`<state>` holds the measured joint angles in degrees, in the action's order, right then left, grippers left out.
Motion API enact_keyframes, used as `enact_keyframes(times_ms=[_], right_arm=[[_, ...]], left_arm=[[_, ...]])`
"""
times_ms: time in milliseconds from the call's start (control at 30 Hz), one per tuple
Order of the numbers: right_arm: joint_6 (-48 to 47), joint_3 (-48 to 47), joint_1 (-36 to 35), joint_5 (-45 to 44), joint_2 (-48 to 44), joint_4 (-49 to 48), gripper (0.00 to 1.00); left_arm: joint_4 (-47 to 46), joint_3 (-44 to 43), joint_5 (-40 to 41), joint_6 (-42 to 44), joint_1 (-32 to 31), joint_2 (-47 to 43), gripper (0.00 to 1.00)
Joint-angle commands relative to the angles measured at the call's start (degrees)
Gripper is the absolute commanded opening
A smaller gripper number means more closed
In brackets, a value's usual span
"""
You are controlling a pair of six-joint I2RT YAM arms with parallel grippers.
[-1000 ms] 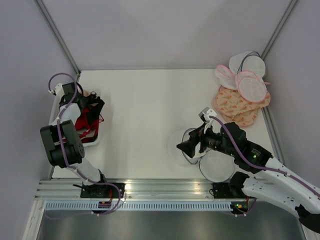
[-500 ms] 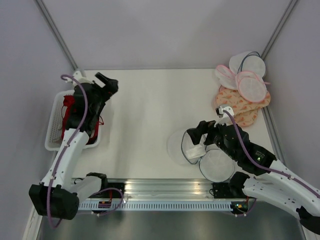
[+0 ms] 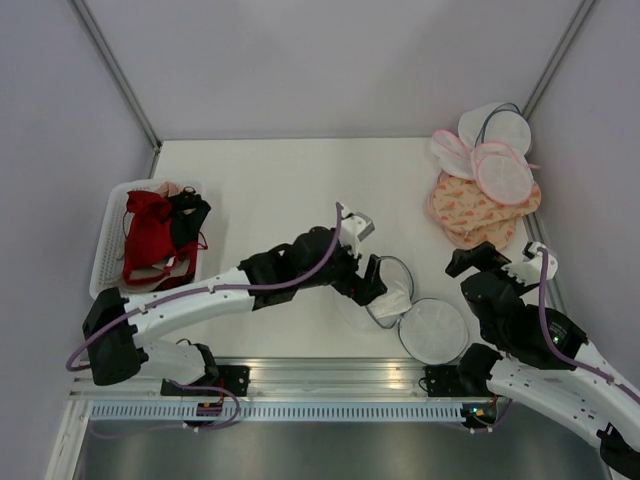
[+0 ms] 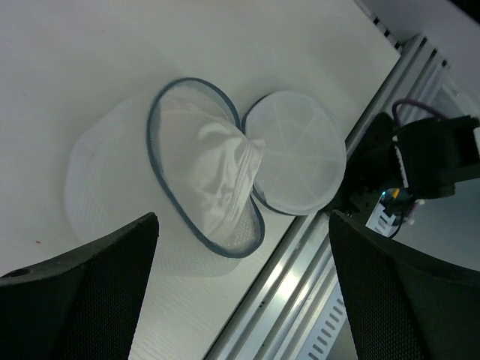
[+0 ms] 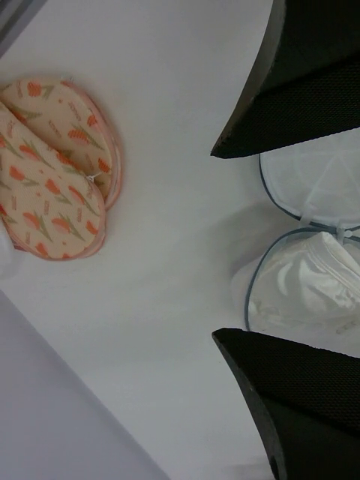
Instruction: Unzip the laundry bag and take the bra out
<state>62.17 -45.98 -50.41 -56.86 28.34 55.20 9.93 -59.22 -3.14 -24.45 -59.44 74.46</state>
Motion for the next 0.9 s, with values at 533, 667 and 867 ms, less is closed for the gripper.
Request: enact_keyframes(times_ms=[533, 667, 867], right_arm=[[8.9, 0.9, -0.1, -5.7, -1.0, 7.1, 0.98], [7.8, 1.2, -0.1, -5.4, -1.2, 6.4, 0.98], [5.3, 1.8, -0.1, -4.7, -2.0, 4.9, 0.98]], left_arm=[[0.6, -13.6, 15.9, 9.6, -16.5, 25.7, 0.92], [0.3, -14.4, 23.1, 9.3, -16.6, 30.0, 0.91], [-1.0, -14.5, 32.7, 8.8, -16.6, 32.2, 0.91]])
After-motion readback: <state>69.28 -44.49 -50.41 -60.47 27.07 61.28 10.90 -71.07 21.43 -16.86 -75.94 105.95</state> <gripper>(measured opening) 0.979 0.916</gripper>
